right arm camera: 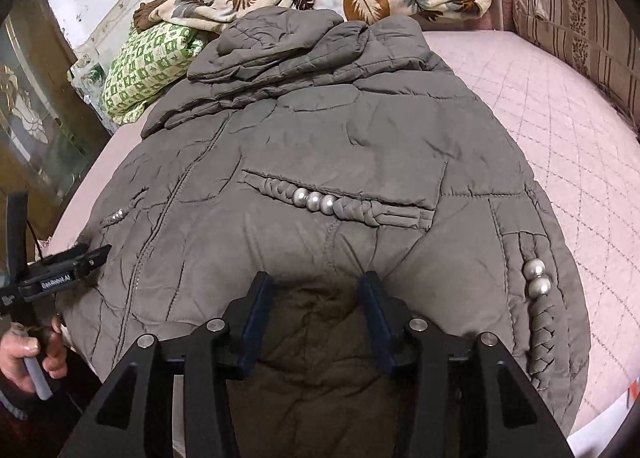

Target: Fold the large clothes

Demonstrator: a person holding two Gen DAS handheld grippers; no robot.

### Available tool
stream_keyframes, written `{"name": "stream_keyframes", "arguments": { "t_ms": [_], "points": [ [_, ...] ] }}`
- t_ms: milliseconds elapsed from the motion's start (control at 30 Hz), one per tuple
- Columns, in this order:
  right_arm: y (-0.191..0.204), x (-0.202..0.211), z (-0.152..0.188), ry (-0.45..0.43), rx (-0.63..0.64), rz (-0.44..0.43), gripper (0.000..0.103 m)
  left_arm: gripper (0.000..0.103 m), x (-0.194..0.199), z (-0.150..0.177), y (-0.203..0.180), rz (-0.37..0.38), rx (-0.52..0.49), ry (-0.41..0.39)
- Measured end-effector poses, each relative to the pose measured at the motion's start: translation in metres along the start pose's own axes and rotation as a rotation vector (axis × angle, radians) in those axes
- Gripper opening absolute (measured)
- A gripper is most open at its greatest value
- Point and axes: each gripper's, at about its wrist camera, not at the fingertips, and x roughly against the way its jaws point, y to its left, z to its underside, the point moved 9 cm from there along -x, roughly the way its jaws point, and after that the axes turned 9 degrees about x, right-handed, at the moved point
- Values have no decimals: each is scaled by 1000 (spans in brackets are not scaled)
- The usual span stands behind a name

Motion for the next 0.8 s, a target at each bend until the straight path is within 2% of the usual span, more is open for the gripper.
{"name": "stream_keyframes", "arguments": {
  "t_ms": [133, 233, 567, 800],
  "points": [
    [0, 0, 0, 1, -11, -10, 52, 102, -2, 0, 0, -1, 15, -14],
    [2, 0, 1, -2, -5, -20, 54, 103, -3, 2, 0, -2, 23, -65],
    [4, 2, 4, 7, 13, -38, 58, 103, -6, -1, 1, 3, 13, -43],
    [16, -3, 2, -2, 73, -29, 79, 103, -4, 0, 0, 11, 7, -50]
  ]
}}
